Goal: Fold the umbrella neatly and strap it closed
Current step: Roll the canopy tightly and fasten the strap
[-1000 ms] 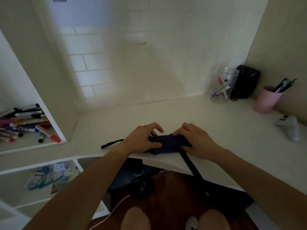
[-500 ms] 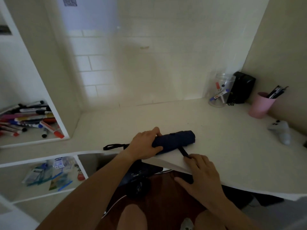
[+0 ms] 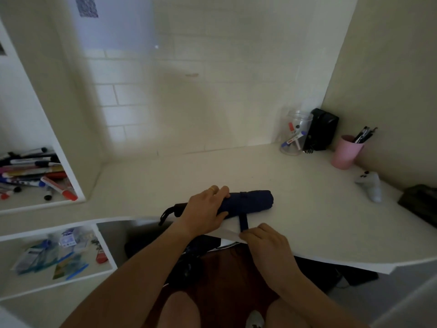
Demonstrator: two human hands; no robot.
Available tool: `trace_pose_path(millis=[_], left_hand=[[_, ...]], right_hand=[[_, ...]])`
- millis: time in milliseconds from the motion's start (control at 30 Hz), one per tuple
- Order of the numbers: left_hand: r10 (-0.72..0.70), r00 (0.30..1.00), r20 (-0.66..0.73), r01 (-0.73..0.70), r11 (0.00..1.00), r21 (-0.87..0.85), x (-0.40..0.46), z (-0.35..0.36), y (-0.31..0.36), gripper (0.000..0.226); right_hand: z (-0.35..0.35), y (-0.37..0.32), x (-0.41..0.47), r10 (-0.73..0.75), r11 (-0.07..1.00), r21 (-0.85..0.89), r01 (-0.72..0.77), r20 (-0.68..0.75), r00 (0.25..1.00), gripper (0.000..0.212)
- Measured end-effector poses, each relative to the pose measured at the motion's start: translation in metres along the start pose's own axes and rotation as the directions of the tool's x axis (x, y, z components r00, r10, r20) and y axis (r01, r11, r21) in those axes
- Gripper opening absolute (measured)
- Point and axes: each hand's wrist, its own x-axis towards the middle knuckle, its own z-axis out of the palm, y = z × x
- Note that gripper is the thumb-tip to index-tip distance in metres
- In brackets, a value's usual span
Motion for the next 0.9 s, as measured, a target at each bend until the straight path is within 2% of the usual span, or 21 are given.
trace_pose_path(millis=[100,200,300,400,633,733,800,867,900], left_hand=[[0.096,0.994,-0.052,-0.091,0.992,0.086,-0.006,0.005,0.003,0.037],[0.167,0.981,-0.1,-0.152,0.979,0.137,-0.012,0.009,0.004,0.035],[0.22,0.965,-0.141,-0.196,0.966,0.166,-0.017,0.012,0.005,0.029],[0.257,0.956,-0.144,-0.232,0.957,0.172,-0.018,0.013,0.002,0.025],[0.285,0.948,-0.141,-0.257,0.948,0.19,-0.018,0.015,-0.002,0.029],[0.311,0.937,-0.157,-0.276,0.938,0.209,-0.019,0.016,-0.003,0.028],[0.333,0.926,-0.176,-0.289,0.928,0.234,-0.021,0.017,-0.003,0.026],[0.366,0.908,-0.206,-0.308,0.914,0.265,-0.023,0.02,-0.003,0.024],[0.379,0.899,-0.218,-0.316,0.908,0.276,-0.025,0.021,-0.003,0.023]], right_hand=[[-0.019,0.005,0.02,0.13,0.986,0.109,-0.124,-0.048,0.99,0.032],[-0.032,0.018,0.042,0.289,0.929,0.263,-0.261,-0.07,0.955,0.02],[-0.031,0.032,0.055,0.397,0.862,0.351,-0.366,-0.016,0.918,0.016],[-0.029,0.041,0.062,0.441,0.817,0.386,-0.429,0.063,0.895,0.014],[-0.028,0.051,0.081,0.365,0.851,0.318,-0.419,0.216,0.906,0.012],[-0.028,0.064,0.089,0.301,0.876,0.284,-0.389,0.308,0.902,0.018],[-0.027,0.074,0.097,0.212,0.861,0.316,-0.399,0.489,0.846,0.033],[-0.026,0.079,0.107,0.113,0.825,0.338,-0.453,0.687,0.718,0.046],[-0.026,0.08,0.111,0.074,0.816,0.342,-0.466,0.737,0.671,0.047]])
